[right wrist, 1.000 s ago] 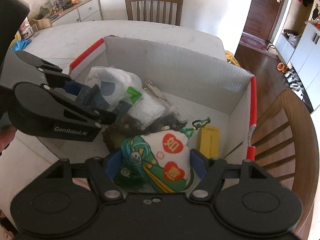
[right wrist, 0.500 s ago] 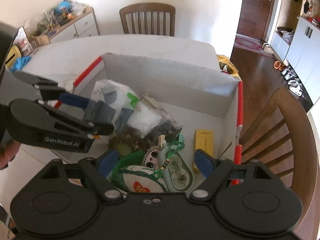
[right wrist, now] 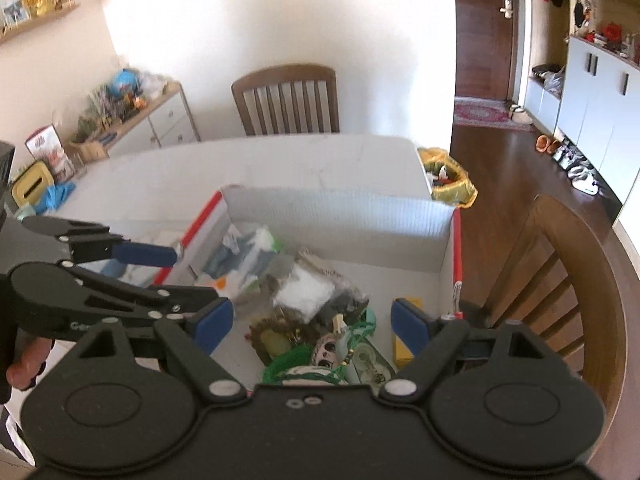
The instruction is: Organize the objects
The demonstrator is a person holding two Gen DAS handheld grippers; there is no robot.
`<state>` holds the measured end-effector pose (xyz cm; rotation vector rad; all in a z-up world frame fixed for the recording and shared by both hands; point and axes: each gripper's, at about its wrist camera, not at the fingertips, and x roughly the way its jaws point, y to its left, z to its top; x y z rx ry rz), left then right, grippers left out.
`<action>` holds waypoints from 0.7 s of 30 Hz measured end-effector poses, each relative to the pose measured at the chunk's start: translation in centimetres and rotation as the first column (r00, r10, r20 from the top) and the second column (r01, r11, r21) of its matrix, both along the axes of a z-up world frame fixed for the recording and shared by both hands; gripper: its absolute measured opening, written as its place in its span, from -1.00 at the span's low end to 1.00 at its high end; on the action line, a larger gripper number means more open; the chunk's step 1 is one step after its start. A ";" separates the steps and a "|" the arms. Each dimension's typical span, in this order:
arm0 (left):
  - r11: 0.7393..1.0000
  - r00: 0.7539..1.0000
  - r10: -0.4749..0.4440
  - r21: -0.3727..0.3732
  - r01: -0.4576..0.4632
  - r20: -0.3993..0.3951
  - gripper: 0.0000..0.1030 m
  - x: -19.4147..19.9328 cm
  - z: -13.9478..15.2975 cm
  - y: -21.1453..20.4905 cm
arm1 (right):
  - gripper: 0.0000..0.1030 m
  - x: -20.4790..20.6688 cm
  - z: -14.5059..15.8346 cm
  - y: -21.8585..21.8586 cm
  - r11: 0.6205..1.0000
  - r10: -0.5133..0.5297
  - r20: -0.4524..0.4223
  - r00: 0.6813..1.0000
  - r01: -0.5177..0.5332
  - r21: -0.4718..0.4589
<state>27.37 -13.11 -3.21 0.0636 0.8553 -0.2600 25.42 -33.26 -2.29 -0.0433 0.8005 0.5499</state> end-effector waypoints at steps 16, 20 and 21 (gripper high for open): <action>0.997 0.994 0.030 -0.078 -0.022 0.102 0.43 -4.5 2.8 3.5 | 0.84 -4.5 2.3 1.6 0.996 -0.051 0.127 0.991 0.041 0.078; 0.997 0.991 0.033 -0.078 -0.023 0.126 0.59 -5.4 3.1 4.3 | 0.95 -5.3 2.2 1.8 0.993 -0.072 0.138 0.988 0.058 0.102; 0.997 0.991 0.034 -0.076 -0.024 0.131 0.63 -5.6 3.2 4.5 | 0.98 -5.5 2.2 1.9 0.992 -0.080 0.142 0.987 0.065 0.106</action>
